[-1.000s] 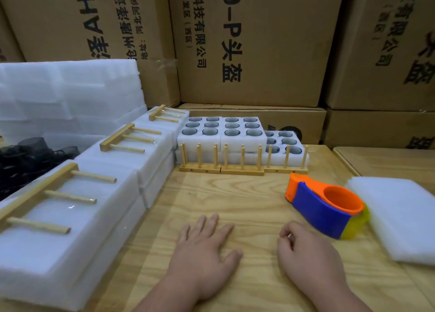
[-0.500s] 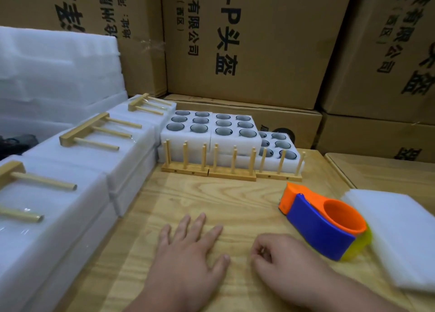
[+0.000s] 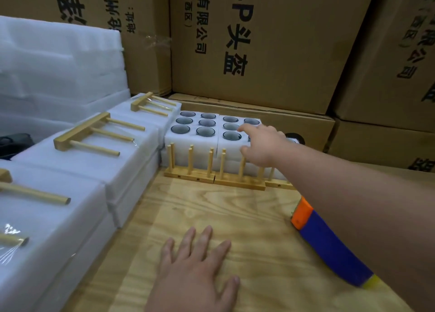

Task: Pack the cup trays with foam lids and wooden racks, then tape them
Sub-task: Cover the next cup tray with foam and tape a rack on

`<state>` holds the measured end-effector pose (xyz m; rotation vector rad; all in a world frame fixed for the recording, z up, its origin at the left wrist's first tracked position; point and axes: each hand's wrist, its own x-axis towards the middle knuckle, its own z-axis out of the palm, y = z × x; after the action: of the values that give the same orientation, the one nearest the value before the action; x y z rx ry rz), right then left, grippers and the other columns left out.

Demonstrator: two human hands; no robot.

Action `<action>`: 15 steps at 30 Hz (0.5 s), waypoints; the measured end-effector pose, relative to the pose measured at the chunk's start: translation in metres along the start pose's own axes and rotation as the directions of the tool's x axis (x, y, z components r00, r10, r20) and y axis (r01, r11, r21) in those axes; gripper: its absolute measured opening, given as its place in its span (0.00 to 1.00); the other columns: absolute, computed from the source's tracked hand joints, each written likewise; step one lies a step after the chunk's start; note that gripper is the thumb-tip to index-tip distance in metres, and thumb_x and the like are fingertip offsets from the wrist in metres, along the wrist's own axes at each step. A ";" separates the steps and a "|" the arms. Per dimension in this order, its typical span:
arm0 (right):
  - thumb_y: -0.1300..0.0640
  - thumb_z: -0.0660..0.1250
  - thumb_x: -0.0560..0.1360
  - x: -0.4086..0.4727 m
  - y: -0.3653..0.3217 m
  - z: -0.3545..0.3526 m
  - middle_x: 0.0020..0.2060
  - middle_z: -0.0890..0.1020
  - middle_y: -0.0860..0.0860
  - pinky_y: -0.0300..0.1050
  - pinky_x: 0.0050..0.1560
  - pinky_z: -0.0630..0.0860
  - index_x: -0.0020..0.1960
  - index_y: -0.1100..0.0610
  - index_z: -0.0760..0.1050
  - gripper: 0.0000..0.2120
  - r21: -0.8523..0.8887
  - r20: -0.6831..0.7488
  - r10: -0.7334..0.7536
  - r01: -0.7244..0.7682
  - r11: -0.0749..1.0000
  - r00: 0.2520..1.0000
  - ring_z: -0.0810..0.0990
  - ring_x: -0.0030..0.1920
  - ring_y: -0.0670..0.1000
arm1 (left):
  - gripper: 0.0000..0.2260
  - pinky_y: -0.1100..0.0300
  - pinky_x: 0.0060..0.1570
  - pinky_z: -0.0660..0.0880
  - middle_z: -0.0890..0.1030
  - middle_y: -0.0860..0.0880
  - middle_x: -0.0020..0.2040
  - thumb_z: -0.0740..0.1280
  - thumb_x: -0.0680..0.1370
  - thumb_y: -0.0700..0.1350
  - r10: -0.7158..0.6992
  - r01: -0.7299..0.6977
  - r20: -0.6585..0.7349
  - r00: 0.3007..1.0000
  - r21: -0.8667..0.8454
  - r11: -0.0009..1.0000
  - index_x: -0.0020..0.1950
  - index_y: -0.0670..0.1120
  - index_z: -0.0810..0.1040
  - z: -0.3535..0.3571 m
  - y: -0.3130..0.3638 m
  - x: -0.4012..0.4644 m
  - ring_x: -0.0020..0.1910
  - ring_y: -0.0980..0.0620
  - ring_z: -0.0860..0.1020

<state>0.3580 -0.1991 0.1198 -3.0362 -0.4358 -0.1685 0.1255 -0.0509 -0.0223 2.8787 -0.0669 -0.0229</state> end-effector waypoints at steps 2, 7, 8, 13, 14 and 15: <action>0.45 0.58 0.73 0.011 -0.005 0.005 0.73 0.68 0.52 0.58 0.64 0.68 0.72 0.33 0.60 0.28 -0.074 0.111 0.049 -0.041 0.996 0.993 0.67 0.68 0.63 | 0.41 0.43 0.76 0.35 0.37 0.64 0.82 0.40 0.63 0.77 0.022 -0.022 -0.013 1.000 -0.009 1.000 0.77 0.74 0.41 -0.002 0.000 0.000 0.81 0.56 0.36; 0.43 0.58 0.72 0.028 -0.018 0.018 0.65 0.73 0.51 0.65 0.67 0.66 0.63 0.21 0.55 0.25 -0.095 0.170 0.104 -0.089 0.991 0.980 0.68 0.67 0.65 | 0.28 0.38 0.57 0.79 0.81 0.56 0.66 0.56 0.63 0.73 0.046 -0.045 -0.028 0.999 0.009 0.999 0.58 0.71 0.81 -0.014 0.005 -0.005 0.64 0.48 0.81; 0.44 0.58 0.73 0.030 -0.019 0.021 0.62 0.73 0.51 0.65 0.66 0.66 0.62 0.20 0.56 0.25 -0.099 0.160 0.103 -0.088 0.991 0.982 0.68 0.67 0.65 | 0.27 0.39 0.54 0.80 0.84 0.55 0.61 0.57 0.62 0.73 0.046 -0.046 -0.056 0.997 0.010 0.999 0.55 0.68 0.84 -0.013 0.006 -0.004 0.58 0.49 0.84; 0.51 0.61 0.76 0.035 -0.019 0.021 0.50 0.76 0.47 0.58 0.62 0.59 0.57 0.29 0.65 0.18 -0.153 0.033 0.125 -0.118 0.981 0.992 0.72 0.55 0.56 | 0.28 0.50 0.55 0.64 0.86 0.55 0.58 0.56 0.60 0.73 0.025 -0.023 -0.055 0.998 0.042 0.999 0.53 0.69 0.84 -0.006 0.006 -0.004 0.55 0.50 0.85; 0.50 0.62 0.77 0.036 -0.018 0.021 0.49 0.76 0.47 0.58 0.61 0.58 0.59 0.29 0.66 0.18 -0.137 0.003 0.133 -0.131 0.982 0.991 0.71 0.53 0.55 | 0.28 0.49 0.55 0.64 0.86 0.56 0.58 0.56 0.60 0.74 0.023 -0.021 -0.045 0.999 0.045 0.999 0.53 0.69 0.84 -0.008 0.007 -0.005 0.55 0.51 0.85; 0.49 0.62 0.77 0.036 -0.016 0.020 0.47 0.76 0.47 0.57 0.61 0.58 0.61 0.30 0.67 0.17 -0.112 -0.035 0.137 -0.140 0.984 0.990 0.69 0.52 0.55 | 0.28 0.49 0.55 0.64 0.86 0.56 0.58 0.56 0.60 0.74 0.017 -0.016 -0.025 1.000 0.038 0.999 0.53 0.70 0.84 -0.009 0.007 -0.005 0.55 0.51 0.85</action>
<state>0.3898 -0.1717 0.1047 -3.1572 -0.2189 -0.2344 0.1206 -0.0556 -0.0119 2.9152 -0.0868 0.0182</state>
